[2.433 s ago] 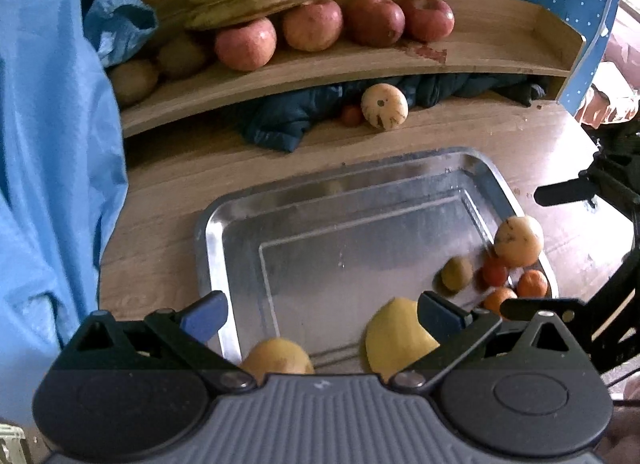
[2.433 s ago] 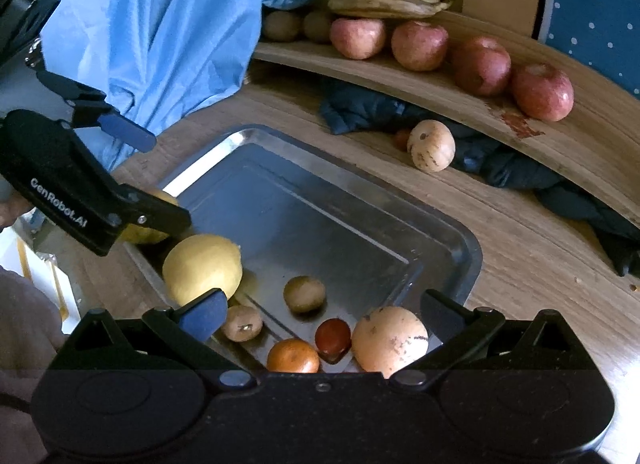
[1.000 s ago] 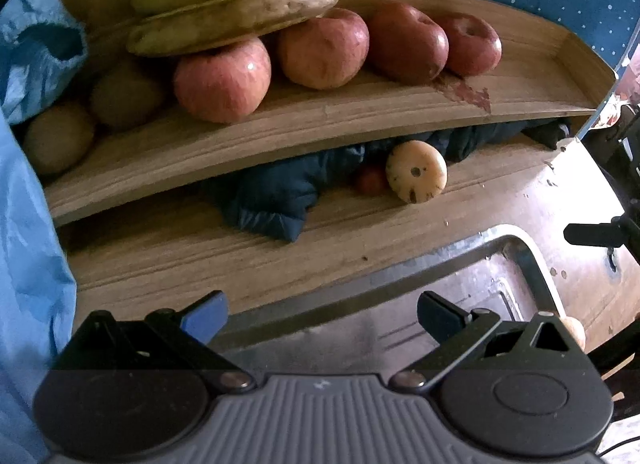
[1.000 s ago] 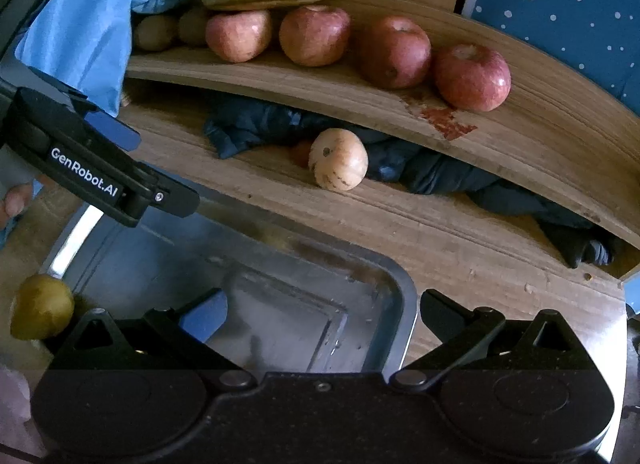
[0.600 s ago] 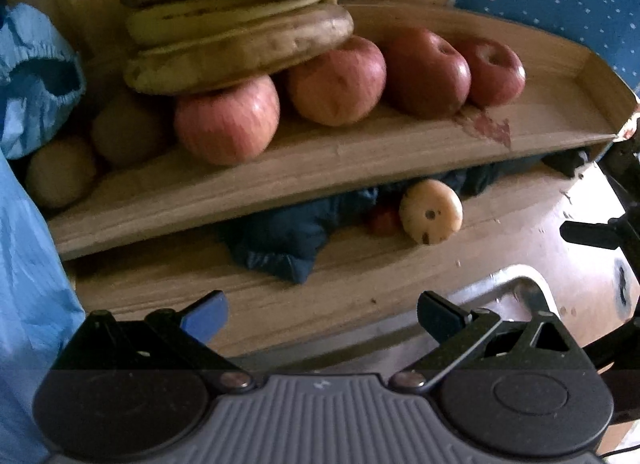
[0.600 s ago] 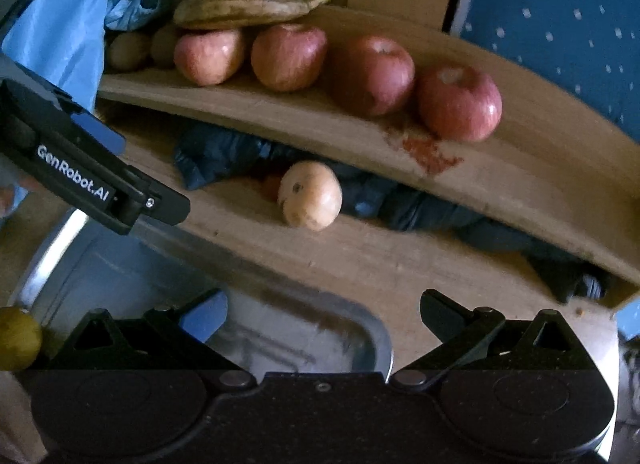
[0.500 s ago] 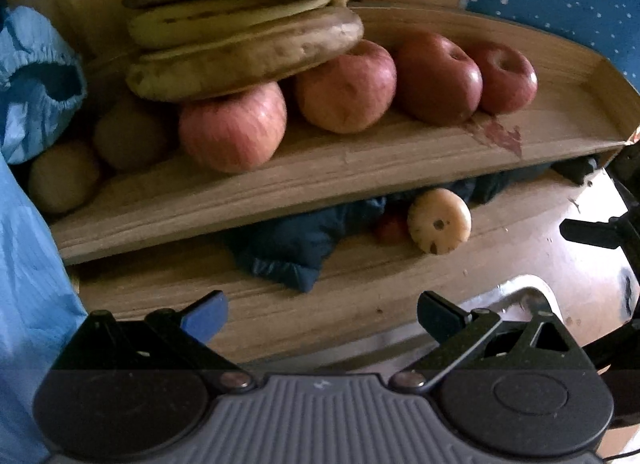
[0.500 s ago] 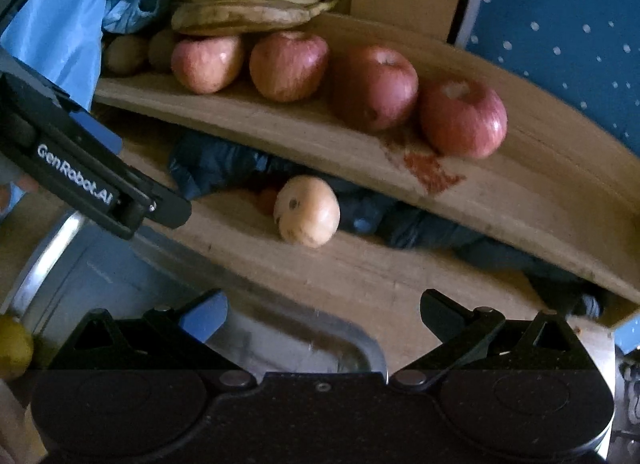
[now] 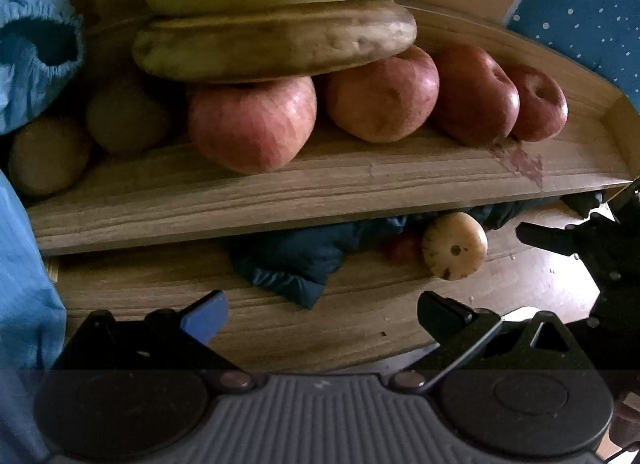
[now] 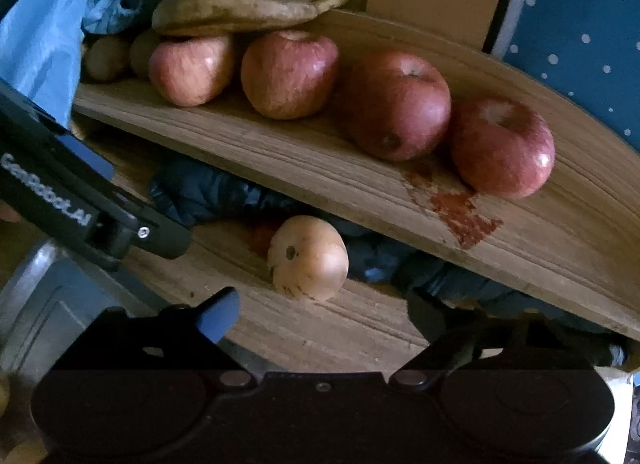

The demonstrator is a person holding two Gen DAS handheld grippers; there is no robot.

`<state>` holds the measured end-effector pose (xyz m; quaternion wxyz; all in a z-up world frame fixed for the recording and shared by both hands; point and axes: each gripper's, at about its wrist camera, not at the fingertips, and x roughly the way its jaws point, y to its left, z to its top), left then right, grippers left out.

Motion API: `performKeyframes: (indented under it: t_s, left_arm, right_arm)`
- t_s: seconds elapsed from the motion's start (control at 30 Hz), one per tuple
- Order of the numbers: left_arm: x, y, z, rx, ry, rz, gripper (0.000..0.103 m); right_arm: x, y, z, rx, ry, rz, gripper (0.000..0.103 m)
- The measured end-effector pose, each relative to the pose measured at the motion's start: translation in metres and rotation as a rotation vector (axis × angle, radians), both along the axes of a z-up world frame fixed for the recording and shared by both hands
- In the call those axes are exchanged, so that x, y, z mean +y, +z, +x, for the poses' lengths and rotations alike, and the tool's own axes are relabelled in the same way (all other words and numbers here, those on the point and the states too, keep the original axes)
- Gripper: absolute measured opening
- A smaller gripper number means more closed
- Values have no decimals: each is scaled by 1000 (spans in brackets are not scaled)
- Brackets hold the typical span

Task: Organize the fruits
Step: 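Reach the left tool to a red cherry tomato while the right tool reaches a streaked pale pear, then close the left tool on the cherry tomato while the right tool closes on the pear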

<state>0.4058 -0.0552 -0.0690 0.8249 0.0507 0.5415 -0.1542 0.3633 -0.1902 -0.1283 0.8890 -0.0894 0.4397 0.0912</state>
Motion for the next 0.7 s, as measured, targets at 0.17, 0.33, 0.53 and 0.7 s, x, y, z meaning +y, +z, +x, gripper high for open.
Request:
performKeyframes:
  t_s: [0.17,0.33,0.53,0.7]
  left_arm:
    - [2,-2,4,20,2,-48,103]
    - [8,-7,8,63,33,-124,103]
    - [7,-11,10,69,50,-123,103]
    - [4,-11,9,79,46,-148,102]
  right_arm:
    - [2,-4,9,3,3,6,83]
    - [10,-9,14,-4,35,10,77]
    - [18,-17,21,1,50,4,59]
    - [18,-18,24,-2,50,0,50]
